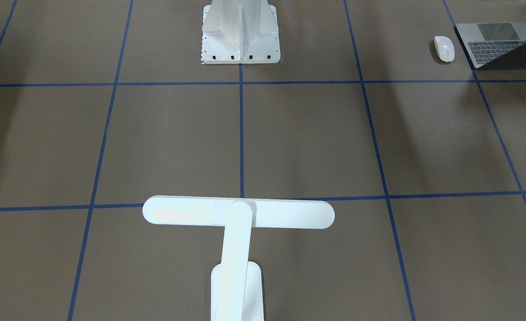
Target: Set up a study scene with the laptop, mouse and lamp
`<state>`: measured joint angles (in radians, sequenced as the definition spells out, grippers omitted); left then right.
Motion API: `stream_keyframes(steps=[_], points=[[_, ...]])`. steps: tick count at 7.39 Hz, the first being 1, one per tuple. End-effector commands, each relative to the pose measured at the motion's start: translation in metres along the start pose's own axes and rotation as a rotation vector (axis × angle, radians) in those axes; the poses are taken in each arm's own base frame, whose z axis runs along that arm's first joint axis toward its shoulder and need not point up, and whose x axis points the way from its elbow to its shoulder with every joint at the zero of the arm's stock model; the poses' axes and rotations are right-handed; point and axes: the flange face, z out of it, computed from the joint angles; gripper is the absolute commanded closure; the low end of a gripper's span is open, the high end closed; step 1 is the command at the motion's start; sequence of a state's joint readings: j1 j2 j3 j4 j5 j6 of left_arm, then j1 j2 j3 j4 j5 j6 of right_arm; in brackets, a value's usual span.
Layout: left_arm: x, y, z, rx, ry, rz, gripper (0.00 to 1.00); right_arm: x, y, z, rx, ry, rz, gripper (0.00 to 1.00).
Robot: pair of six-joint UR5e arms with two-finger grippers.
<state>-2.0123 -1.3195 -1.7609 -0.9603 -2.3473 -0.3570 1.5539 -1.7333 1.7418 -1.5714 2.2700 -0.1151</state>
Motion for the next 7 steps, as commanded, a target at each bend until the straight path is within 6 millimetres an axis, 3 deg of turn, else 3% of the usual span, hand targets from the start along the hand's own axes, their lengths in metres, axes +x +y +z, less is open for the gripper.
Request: stream_keyframes(steps=[1, 3, 5, 6, 7], points=[[-0.003, 0.0, 0.012, -0.092, 0.048, -0.238, 0.01, 0.001, 0.0, 0.001, -0.001, 0.0, 0.001, 0.0], [-0.02, -0.029, 0.044, -0.189, 0.066, -0.386, 0.02, 0.001, 0.0, 0.001, -0.001, 0.0, 0.001, 0.0], [-0.036, -0.041, 0.064, -0.232, 0.046, -0.454, 0.03, 0.0, 0.0, 0.0, 0.0, 0.0, 0.0, 0.0], [-0.042, -0.045, 0.071, -0.245, 0.039, -0.47, 0.07, 0.0, 0.0, 0.0, 0.0, 0.0, 0.0, 0.0], [-0.046, -0.046, 0.075, -0.252, 0.035, -0.48, 0.17, 0.0, 0.0, 0.0, 0.0, 0.0, 0.0, 0.0]])
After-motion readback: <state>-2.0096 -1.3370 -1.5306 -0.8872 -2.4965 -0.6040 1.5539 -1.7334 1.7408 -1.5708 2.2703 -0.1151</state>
